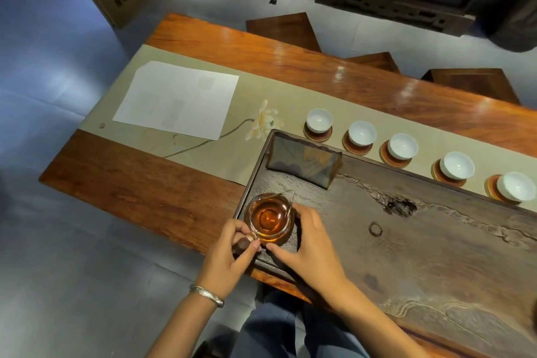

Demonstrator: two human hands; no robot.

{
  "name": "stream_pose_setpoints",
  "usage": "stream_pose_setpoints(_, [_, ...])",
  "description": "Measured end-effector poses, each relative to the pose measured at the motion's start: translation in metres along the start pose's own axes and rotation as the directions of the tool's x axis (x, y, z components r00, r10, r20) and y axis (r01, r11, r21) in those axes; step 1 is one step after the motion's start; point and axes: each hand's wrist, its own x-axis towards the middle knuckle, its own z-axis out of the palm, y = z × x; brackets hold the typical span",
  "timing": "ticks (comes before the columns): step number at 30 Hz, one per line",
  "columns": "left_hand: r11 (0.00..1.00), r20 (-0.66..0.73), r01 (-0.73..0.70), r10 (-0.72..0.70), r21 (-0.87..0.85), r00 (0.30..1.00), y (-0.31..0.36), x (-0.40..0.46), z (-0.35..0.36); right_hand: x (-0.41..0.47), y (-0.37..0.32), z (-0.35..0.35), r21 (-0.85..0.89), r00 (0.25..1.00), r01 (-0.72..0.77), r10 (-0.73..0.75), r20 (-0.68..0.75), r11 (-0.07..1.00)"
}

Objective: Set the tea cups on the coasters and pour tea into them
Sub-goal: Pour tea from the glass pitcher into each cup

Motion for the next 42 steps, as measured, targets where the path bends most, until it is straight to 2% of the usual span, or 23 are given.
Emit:
stream_pose_setpoints(3, [0.992, 0.041, 0.012, -0.007, -0.125, 0.999, 0.001, 0.001, -0.003, -0.001, 0.002, 0.0, 0.017, 1.0, -0.004, 0.004, 0.019, 1.0])
stream_pose_setpoints(5, [0.989, 0.083, -0.01, 0.022, -0.148, 0.996, 0.001, 0.002, -0.004, 0.0, 0.002, 0.0, 0.015, 0.999, -0.005, 0.005, 0.041, 1.0])
stream_pose_setpoints(16, [0.997, 0.177, -0.064, 0.072, -0.053, 0.982, 0.006, 0.002, -0.006, 0.003, 0.004, 0.003, -0.015, 0.999, 0.024, -0.023, 0.037, 1.0])
stream_pose_setpoints(23, [0.993, 0.088, -0.101, 0.095, 0.064, 0.992, 0.01, -0.003, 0.005, 0.002, 0.002, 0.005, -0.007, 1.0, 0.026, -0.026, 0.006, 1.0])
stream_pose_setpoints(27, [0.994, 0.056, -0.081, 0.076, 0.074, 0.995, 0.015, -0.003, 0.007, 0.005, -0.003, 0.003, -0.014, 0.999, 0.034, -0.034, 0.001, 0.999])
stream_pose_setpoints(34, [0.984, 0.056, -0.161, 0.158, 0.074, 0.986, 0.043, 0.005, -0.009, 0.012, -0.016, -0.015, -0.046, 0.998, 0.051, -0.053, -0.045, 0.998])
stream_pose_setpoints(42, [0.978, 0.031, -0.199, 0.198, 0.054, 0.98, 0.076, 0.02, -0.017, 0.023, -0.031, -0.042, 0.082, 0.991, 0.09, -0.081, -0.107, 0.993])
